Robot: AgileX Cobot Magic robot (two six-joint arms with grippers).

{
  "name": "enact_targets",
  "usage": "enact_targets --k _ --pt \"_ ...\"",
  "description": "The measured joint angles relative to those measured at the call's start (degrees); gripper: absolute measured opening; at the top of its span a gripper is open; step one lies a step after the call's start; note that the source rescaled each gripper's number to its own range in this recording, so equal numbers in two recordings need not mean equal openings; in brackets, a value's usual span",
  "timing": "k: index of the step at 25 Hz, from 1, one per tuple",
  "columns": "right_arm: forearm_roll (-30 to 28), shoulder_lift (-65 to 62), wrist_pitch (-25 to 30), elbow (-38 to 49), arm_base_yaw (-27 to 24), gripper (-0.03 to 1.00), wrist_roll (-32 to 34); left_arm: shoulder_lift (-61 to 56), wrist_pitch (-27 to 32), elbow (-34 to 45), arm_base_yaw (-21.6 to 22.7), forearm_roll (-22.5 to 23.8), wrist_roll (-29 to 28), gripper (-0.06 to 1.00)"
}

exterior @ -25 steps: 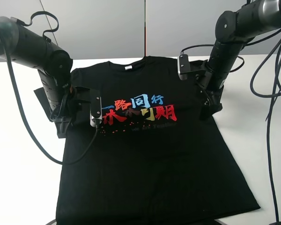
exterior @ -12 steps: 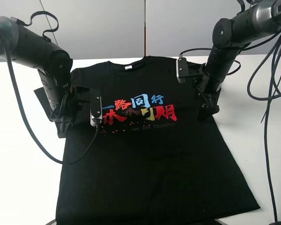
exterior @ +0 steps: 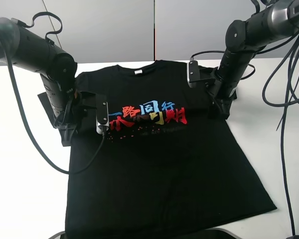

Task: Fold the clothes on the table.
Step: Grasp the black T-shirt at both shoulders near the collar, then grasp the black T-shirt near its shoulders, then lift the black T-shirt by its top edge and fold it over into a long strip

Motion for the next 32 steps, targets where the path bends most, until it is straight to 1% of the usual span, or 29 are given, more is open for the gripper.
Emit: enact_targets --k 2,3,4,12,15,18,21,26,28,32 --pt "0.4 0.0 0.8 0.0 0.0 0.06 -0.5 0.0 -0.5 0.0 0.0 0.0 0.0 0.01" --pt "0.7 0.0 1.0 0.0 0.0 0.02 -0.7 0.0 -0.6 0.0 0.0 0.0 0.0 0.01" --pt "1.2 0.0 1.1 0.0 0.0 0.01 -1.1 0.0 -0.9 0.0 0.0 0.0 0.0 0.01" --pt "1.7 -1.2 1.2 0.1 0.0 0.0 -1.9 -0.1 -4.8 0.0 0.0 0.2 -0.2 0.01" --pt "2.0 -3.9 1.4 0.2 0.0 0.0 -2.0 -0.5 -5.5 -0.5 0.0 0.2 -1.7 0.01" --pt "2.8 -7.5 1.4 0.2 0.0 0.0 -1.9 -2.3 -5.5 -2.4 0.0 1.3 -3.8 0.01" --pt "2.8 -11.3 1.9 0.2 0.0 0.0 -1.8 -5.9 -4.5 -4.3 0.0 3.6 -4.8 0.01" --pt "-0.3 -19.1 2.6 0.2 0.0 0.0 0.5 -12.5 -2.7 -6.5 0.0 9.5 -8.3 0.01" --pt "-1.3 -22.5 2.6 0.2 0.0 0.0 1.0 -15.5 -2.0 -7.3 0.0 10.6 -8.7 0.01" --pt "-1.7 -29.3 2.9 0.2 0.0 0.0 2.1 -20.8 -0.2 -9.0 0.0 11.2 -9.0 0.01"
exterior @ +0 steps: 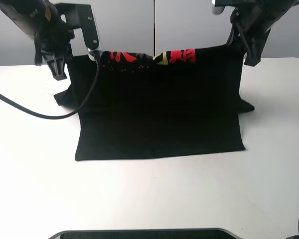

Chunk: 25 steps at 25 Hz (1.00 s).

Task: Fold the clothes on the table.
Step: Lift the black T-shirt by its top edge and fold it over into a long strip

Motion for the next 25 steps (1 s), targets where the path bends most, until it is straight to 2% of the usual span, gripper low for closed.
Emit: enact_targets --k 5,11,15,22,25 --pt "0.0 -7.1 2.8 0.0 0.0 0.0 0.8 -5.2 4.0 -2.3 -0.1 0.0 0.0 0.01" --pt "0.0 -11.7 7.0 0.0 0.0 0.0 2.1 -10.2 4.8 -2.4 -0.1 0.7 0.3 0.01" --pt "0.0 -12.2 7.4 0.0 0.0 0.0 2.7 -11.3 4.9 -2.5 -0.1 1.1 0.4 0.01" --pt "-1.5 -11.5 2.9 0.0 0.1 0.0 3.1 -9.1 1.7 -2.5 -0.1 3.1 0.3 0.01" --pt "-4.7 -8.9 -1.2 0.0 0.1 0.0 4.8 -7.9 -1.9 -2.5 -0.1 6.7 -2.3 0.01"
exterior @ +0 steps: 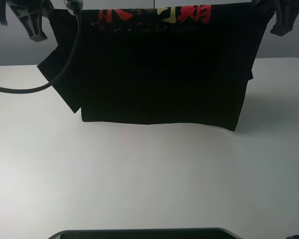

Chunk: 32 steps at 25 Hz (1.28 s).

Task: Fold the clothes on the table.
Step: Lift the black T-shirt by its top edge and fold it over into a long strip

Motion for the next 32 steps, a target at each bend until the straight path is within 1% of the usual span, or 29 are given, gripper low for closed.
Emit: enact_targets --k 1,2,4,5,7,8,9,10,11,12,13,14,15,16,18,19,20,21,22,24,27,30,32 --pt "-1.9 1.2 -2.5 0.0 0.0 0.0 1.3 0.3 -1.6 0.0 0.0 1.8 -2.1 0.01" --pt "-4.3 2.2 -5.6 0.0 0.0 0.0 3.0 0.5 -3.5 0.0 0.0 4.8 -4.3 0.01" --pt "-10.3 4.2 -12.6 0.0 0.0 0.0 7.1 0.9 -7.0 0.0 0.0 11.7 -11.1 0.01" --pt "-14.4 4.8 -16.7 0.0 0.0 0.0 9.7 1.2 -8.7 0.0 0.0 16.4 -15.2 0.01" --pt "-22.9 5.3 -23.2 0.0 0.0 0.0 14.4 1.8 -11.0 0.0 0.0 27.3 -23.3 0.01" --pt "-27.2 5.4 -25.9 0.0 0.0 0.0 17.0 2.0 -11.7 0.0 0.0 31.8 -27.5 0.01" --pt "-30.7 5.4 -27.8 0.0 0.0 0.0 19.4 2.4 -12.3 0.0 0.0 36.6 -30.8 0.01" --pt "-32.7 5.4 -28.7 0.0 0.0 0.0 21.4 2.8 -12.4 0.0 0.0 40.4 -34.5 0.01" --pt "-33.8 5.4 -28.8 0.0 0.0 0.0 22.4 3.0 -12.7 0.0 0.0 42.8 -37.5 0.01" --pt "-33.8 5.4 -28.4 0.0 0.1 0.0 23.0 3.0 -12.8 0.0 0.0 43.7 -39.4 0.01" --pt "-33.1 5.4 -27.5 0.0 0.1 0.0 23.0 3.0 -13.1 0.0 0.0 43.3 -39.8 0.01" --pt "-31.6 5.4 -25.8 0.0 0.1 0.0 22.0 3.0 -13.1 0.0 0.0 40.9 -38.2 0.01" --pt "-28.7 5.4 -23.3 0.0 0.1 0.0 19.4 3.0 -12.9 0.0 0.0 37.0 -33.6 0.01" --pt "-24.9 5.4 -20.0 0.0 0.1 0.0 14.9 3.0 -12.3 0.0 0.0 30.4 -28.0 0.01" --pt "-16.3 5.4 -12.8 0.1 0.1 0.0 3.7 3.0 -9.2 0.0 0.0 14.7 -12.6 0.01" --pt "-11.6 5.4 -9.1 0.5 0.1 0.0 -2.5 3.0 -6.7 0.0 0.0 9.0 -5.6 0.01" --pt "-7.3 5.4 -5.6 1.0 0.1 0.0 -8.0 3.0 -4.1 0.0 0.0 3.2 -0.9 0.01" --pt "-3.9 5.4 -2.8 1.8 0.1 0.0 -11.8 3.0 -2.0 0.0 0.0 -1.3 3.7 0.01" --pt "-0.4 5.4 0.3 2.8 0.1 0.0 -15.5 3.0 0.7 0.0 0.0 -4.3 7.3 0.01" --pt "5.1 5.4 5.1 5.2 0.1 0.0 -20.8 3.0 6.8 0.0 0.0 -9.0 11.9 0.01" --pt "8.4 5.4 9.8 9.4 0.1 0.0 -25.0 3.0 15.7 0.0 0.0 -12.8 15.7 0.01" --pt "10.7 5.4 12.5 13.2 0.1 0.0 -26.3 3.0 21.9 0.0 0.0 -17.1 17.8 0.01" --pt "11.8 5.4 13.5 15.6 0.1 0.0 -26.8 3.0 24.6 0.1 0.0 -20.3 19.3 0.01"
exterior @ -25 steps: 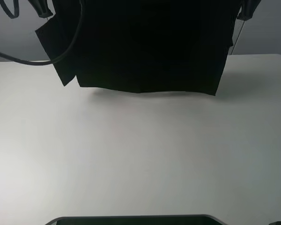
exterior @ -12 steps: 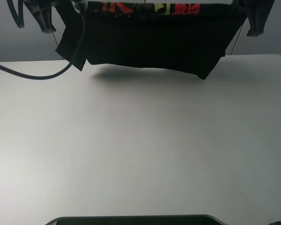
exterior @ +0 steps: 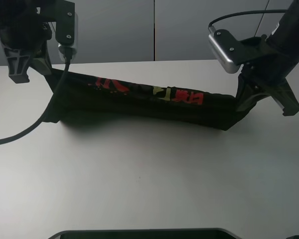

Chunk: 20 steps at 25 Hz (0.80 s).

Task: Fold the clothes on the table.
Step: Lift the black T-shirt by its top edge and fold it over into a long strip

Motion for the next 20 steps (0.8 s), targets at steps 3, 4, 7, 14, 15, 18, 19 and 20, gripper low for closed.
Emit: enact_targets --k 3,4,7,14,15,18,19,20 --pt "1.1 -0.8 -0.3 2.9 0.0 0.0 -0.2 0.0 1.2 1.8 0.0 -2.2 1.2 0.01" --pt "1.3 -1.4 -0.5 3.6 0.0 0.0 -0.2 0.0 1.3 3.2 0.0 -2.5 1.6 0.01" --pt "1.9 -2.7 -1.4 4.2 0.0 0.0 1.7 0.0 -0.9 7.8 0.0 -2.6 1.6 0.01" --pt "1.9 -2.8 -10.0 4.3 0.0 0.0 9.7 0.0 -11.3 11.5 0.0 3.6 -8.8 0.01" --pt "1.9 -2.8 -11.7 4.3 0.0 0.0 10.7 0.0 -12.4 11.5 0.0 5.1 -10.5 0.01" --pt "2.0 -2.8 -17.3 4.4 0.0 0.0 13.5 0.2 -15.1 11.5 0.0 8.5 -14.2 0.01" --pt "2.0 -2.7 -19.3 4.4 0.0 0.0 14.5 0.3 -16.1 11.5 0.0 8.9 -15.2 0.01" --pt "2.0 -2.5 -21.0 4.4 0.0 0.0 15.5 0.7 -17.1 11.5 0.0 9.5 -15.9 0.01"
